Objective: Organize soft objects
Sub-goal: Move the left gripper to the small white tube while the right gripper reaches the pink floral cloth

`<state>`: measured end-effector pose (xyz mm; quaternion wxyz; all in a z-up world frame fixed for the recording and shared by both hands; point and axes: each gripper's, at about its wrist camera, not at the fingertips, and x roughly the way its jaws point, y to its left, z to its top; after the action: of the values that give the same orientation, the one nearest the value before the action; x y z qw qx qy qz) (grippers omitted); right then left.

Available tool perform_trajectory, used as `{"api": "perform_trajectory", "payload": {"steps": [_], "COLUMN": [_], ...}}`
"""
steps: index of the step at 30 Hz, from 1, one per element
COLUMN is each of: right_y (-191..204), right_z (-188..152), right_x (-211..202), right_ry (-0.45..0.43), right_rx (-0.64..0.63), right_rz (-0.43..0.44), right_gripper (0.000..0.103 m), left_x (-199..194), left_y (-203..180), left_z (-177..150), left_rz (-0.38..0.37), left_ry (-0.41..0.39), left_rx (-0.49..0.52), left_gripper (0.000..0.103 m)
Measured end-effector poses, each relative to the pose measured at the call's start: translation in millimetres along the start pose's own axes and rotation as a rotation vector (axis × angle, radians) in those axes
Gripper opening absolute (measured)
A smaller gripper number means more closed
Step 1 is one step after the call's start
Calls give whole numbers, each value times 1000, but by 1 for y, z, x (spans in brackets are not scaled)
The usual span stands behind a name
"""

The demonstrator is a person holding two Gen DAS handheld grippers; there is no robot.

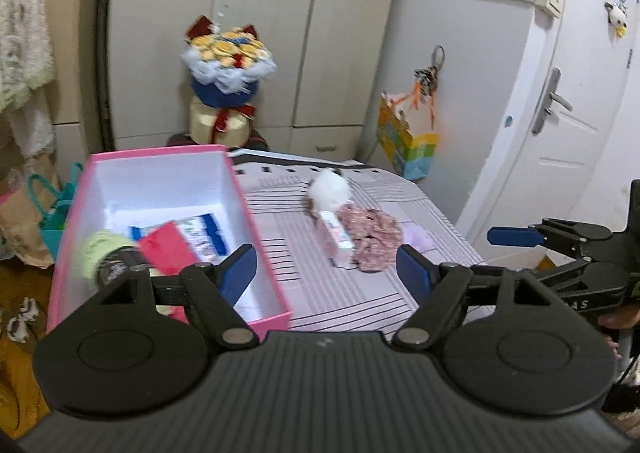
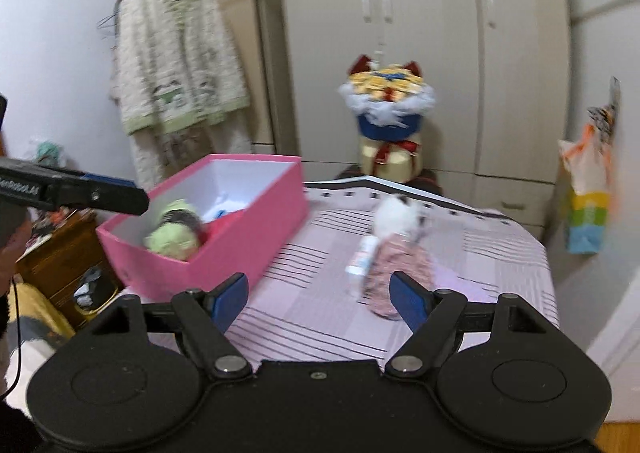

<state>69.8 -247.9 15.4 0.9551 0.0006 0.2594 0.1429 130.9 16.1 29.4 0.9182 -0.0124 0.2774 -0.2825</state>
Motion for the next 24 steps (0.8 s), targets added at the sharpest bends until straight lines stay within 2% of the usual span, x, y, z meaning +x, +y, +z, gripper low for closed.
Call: {"api": "perform_trajectory", "payload": {"steps": [3, 7, 12, 15, 18, 24], "right_y": [-18, -33, -46, -47, -47, -55], "right_z": [-6, -15, -20, -25, -29, -27], "right_x": [10, 33, 64, 87, 112, 143], "right_ry": [-13, -46, -24, 32, 77, 78], "right_rx": [11, -13, -95, -202, -305, -356], "right_rz": [-23, -66, -60, -44, -58, -33], "right_gripper": [82, 82, 82, 81, 81, 79], "left_x": [21, 49, 87, 114, 145, 200], "left_y": [-14, -36, -50, -54, -57, -44], "left_z": [1, 2, 2, 2, 1, 3], "left_rz": [-18, 1, 0, 8, 42, 78], "left_ry": [10, 10, 3, 11, 41, 75], "left_rx": [23, 61, 39, 12, 14, -64], "left_gripper": [76, 75, 74, 72, 63, 56]}}
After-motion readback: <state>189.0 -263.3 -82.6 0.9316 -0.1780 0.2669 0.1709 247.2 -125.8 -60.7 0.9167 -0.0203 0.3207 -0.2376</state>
